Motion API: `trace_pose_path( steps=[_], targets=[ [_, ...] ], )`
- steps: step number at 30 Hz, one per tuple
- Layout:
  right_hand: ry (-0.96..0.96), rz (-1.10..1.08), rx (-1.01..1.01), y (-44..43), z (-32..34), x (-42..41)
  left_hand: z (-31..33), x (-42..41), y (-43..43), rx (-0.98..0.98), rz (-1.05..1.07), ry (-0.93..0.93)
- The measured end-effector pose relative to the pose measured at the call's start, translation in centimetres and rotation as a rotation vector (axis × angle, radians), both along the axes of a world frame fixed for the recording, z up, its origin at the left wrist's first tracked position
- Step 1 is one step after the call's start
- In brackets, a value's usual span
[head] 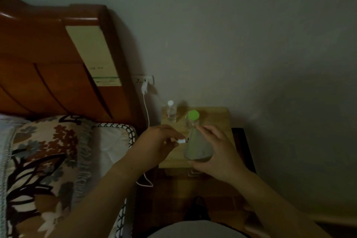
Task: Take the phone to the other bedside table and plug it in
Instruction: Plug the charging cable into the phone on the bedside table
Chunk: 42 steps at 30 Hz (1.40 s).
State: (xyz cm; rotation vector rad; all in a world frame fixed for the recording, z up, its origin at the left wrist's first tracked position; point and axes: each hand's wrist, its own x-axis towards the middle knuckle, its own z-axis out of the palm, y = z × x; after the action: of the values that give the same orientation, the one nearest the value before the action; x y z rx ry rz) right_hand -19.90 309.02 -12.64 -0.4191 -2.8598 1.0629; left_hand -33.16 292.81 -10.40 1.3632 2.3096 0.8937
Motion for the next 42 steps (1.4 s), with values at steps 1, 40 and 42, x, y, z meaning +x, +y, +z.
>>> trace_pose_path(
  steps=[1, 40, 42],
  targets=[
    [0.003, 0.009, 0.003, 0.8, -0.1, 0.1, 0.0, 0.2, 0.8, -0.004, 0.006, -0.013],
    [-0.007, 0.135, 0.036, 13.5, -1.2, -2.0, -0.2, -0.9, 13.4, -0.075, 0.099, 0.029],
    [-0.011, 0.128, 0.021, 13.8, -1.1, -2.0, -0.3, -0.7, 13.6, -0.05, 0.112, 0.011]
  ],
)
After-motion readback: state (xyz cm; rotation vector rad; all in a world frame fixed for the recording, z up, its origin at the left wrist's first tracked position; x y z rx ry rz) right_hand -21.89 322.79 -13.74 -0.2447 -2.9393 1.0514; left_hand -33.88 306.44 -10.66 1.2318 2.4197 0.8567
